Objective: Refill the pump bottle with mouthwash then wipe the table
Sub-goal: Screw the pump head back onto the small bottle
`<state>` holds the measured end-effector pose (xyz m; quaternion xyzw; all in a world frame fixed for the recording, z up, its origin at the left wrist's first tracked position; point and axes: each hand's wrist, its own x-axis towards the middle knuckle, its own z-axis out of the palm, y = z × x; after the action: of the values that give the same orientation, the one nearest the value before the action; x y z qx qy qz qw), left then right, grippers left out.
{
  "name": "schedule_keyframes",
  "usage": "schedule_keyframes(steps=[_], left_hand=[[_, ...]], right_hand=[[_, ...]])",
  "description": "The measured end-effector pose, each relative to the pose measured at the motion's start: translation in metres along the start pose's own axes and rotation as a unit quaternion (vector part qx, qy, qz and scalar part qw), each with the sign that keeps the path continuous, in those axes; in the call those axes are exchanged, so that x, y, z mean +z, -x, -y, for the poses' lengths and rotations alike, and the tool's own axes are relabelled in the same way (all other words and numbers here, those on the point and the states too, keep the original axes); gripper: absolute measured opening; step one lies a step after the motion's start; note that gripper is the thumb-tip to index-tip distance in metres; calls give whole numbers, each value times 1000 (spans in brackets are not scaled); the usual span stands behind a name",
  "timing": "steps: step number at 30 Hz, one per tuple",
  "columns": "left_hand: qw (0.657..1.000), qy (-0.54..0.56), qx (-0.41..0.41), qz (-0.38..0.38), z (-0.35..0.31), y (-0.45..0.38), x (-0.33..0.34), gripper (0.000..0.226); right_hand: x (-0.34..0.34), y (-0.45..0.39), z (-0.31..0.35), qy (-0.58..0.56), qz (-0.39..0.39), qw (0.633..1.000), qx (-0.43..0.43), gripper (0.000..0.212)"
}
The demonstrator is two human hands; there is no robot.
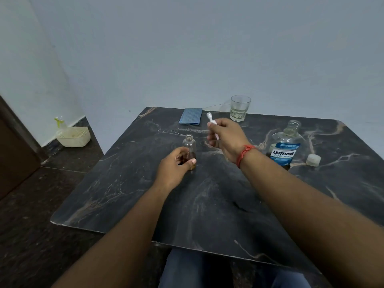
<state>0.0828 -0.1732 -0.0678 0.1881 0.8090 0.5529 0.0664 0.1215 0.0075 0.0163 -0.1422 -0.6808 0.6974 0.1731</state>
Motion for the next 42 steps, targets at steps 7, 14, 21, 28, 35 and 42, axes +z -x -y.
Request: schedule_keyframes(steps=[7, 14, 21, 28, 35, 42], left_hand=[[1000, 12, -9, 15, -8, 0, 26, 44], [1000, -9, 4, -11, -4, -1, 37, 41], [1000, -16, 16, -11, -4, 2, 36, 41], [999, -9, 30, -9, -4, 1, 36, 37], [999, 9, 36, 7, -1, 0, 36, 35], [999, 6, 31, 18, -3, 1, 36, 36]], right_hand=[[-11, 12, 51, -81, -73, 987, -114, 22], [-14, 18, 55, 0, -100, 979, -176, 15], [-6, 20, 46, 105, -74, 973, -191, 18], [-1, 18, 37, 220, -8, 961, -170, 24], [1, 25, 6, 305, 43, 939, -152, 26], [7, 27, -10, 259, -1, 952, -164, 17]])
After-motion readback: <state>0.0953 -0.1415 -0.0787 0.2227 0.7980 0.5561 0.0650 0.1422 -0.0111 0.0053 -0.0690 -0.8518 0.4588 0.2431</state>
